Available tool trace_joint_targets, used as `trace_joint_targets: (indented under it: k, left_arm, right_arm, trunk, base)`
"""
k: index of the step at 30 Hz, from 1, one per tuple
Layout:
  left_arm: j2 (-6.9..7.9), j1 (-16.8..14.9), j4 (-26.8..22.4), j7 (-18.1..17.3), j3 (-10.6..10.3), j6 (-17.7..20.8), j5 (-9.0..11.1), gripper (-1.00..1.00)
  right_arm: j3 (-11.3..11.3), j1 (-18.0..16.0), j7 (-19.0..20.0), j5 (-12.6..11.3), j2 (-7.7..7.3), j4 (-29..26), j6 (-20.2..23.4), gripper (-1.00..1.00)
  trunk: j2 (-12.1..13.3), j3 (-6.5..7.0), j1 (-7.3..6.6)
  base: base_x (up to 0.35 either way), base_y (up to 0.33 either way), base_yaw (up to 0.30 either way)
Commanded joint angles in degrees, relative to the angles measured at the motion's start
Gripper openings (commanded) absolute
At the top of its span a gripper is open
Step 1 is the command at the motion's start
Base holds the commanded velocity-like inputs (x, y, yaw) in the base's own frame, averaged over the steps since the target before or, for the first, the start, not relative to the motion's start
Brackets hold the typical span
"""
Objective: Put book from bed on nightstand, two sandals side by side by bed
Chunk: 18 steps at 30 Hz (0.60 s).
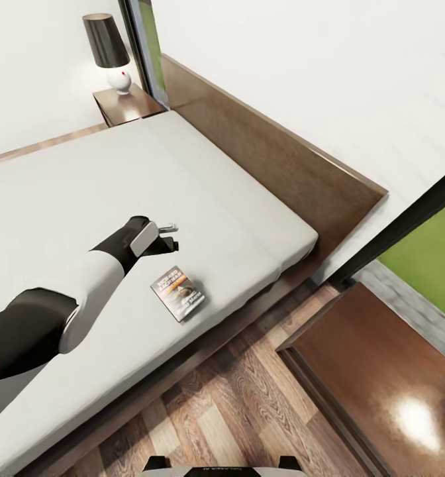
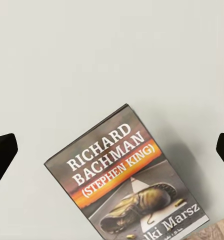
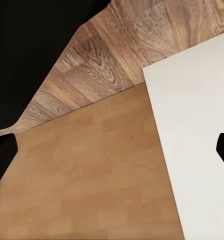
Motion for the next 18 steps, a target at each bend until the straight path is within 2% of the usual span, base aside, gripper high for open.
trace_joint_targets:
  k: [1, 18]
  left_arm:
    - [0.01, -0.02, -0.09, 0.42, -0.39, 0.13, 0.61, 1.0]
    - [-0.39, -0.02, -0.17, 0.44, -0.39, 0.08, 0.61, 1.0]
  right_arm:
    - [0.48, 0.0, -0.14, -0.32, 0.01, -0.01, 0.24, 1.0]
    - [0.49, 0.14, -0.1, -0.24, 0.08, -0.01, 0.24, 1.0]
  trunk:
    - [-0.02, -0.05, 0.0]
    - [-0.02, -0.78, 0.0]
  base:
    - [0.0, 0.0, 0.0]
    - [0.0, 0.0, 0.0]
